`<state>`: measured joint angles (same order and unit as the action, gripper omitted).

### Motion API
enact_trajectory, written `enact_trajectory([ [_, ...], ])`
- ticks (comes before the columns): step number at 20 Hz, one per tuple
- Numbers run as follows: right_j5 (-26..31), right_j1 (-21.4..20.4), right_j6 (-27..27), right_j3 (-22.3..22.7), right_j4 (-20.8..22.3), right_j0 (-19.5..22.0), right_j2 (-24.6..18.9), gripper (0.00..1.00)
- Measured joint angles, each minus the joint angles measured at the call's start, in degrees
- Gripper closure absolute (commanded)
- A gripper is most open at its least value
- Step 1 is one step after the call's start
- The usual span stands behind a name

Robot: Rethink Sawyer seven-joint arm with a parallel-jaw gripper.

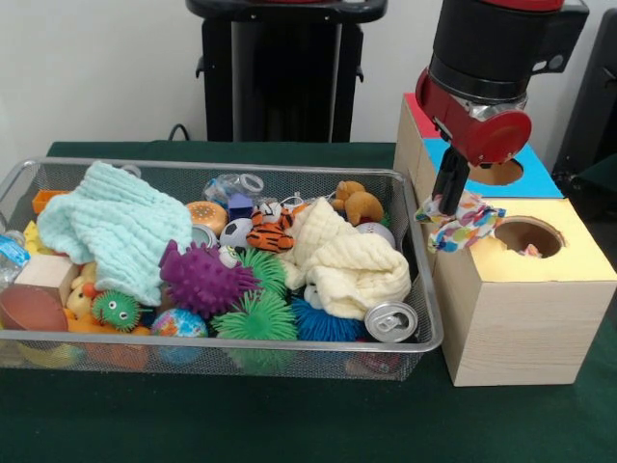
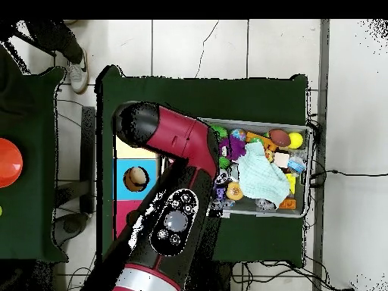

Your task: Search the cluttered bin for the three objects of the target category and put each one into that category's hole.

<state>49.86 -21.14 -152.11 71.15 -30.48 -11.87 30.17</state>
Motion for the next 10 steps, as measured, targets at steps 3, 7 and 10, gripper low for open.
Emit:
enact_trajectory([
  [3, 1.7, 0.5, -0.1, -1.1, 0.0, -0.4, 1.0, 1.00],
  [7, 5.2, 1.1, -0.9, -3.4, -0.1, -1.2, 2.3, 1.00],
  [10, 7.0, 1.3, -1.8, -4.7, -0.4, -1.7, 3.0, 1.00],
])
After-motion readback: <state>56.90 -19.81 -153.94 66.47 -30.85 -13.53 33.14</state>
